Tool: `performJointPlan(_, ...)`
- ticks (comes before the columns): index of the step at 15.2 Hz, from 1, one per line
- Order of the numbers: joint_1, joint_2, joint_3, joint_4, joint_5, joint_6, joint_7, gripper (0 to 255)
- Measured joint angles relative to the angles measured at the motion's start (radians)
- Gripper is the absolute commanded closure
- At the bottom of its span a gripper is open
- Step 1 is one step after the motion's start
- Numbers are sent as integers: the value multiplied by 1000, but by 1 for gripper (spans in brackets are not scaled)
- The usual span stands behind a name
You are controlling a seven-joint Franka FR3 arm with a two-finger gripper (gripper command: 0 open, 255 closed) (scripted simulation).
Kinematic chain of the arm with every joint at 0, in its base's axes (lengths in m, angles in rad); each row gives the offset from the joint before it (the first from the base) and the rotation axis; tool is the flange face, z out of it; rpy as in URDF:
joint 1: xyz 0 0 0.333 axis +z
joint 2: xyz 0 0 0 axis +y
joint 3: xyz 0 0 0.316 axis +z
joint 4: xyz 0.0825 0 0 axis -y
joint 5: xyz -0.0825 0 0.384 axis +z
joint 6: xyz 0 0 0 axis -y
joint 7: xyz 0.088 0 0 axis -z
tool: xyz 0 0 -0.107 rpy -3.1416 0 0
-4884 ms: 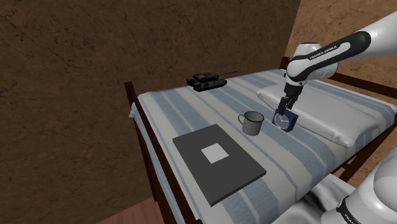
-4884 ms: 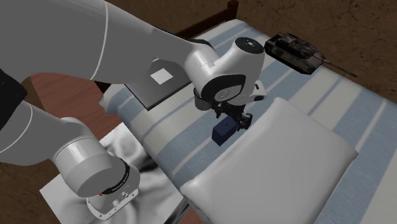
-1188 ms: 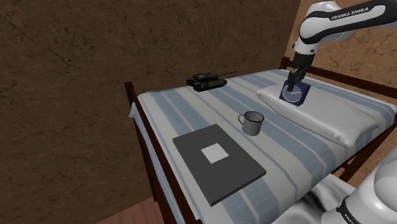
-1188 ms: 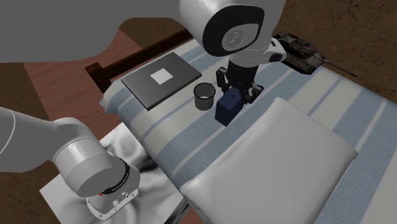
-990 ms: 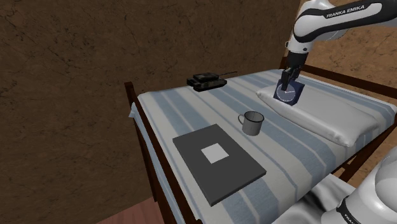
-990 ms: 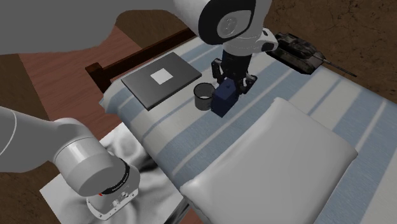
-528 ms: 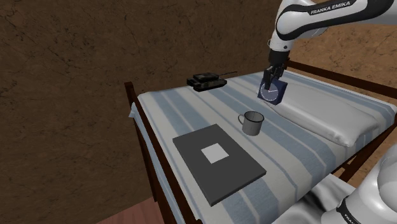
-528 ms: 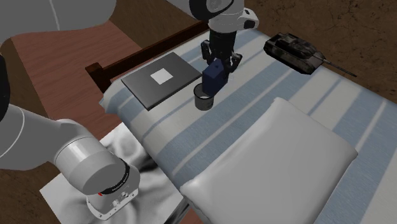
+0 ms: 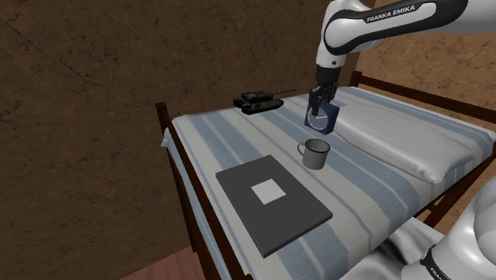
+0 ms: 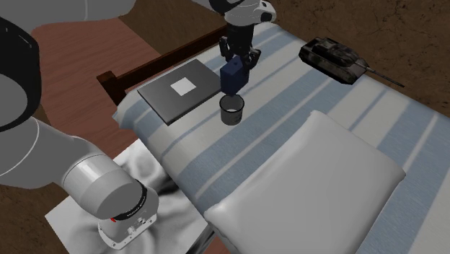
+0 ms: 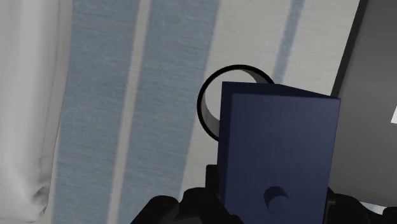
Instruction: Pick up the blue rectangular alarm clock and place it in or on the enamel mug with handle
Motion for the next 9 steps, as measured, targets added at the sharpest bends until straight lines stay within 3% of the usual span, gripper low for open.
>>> performJointPlan(9,0,26,-2,-93,3,118,1,255)
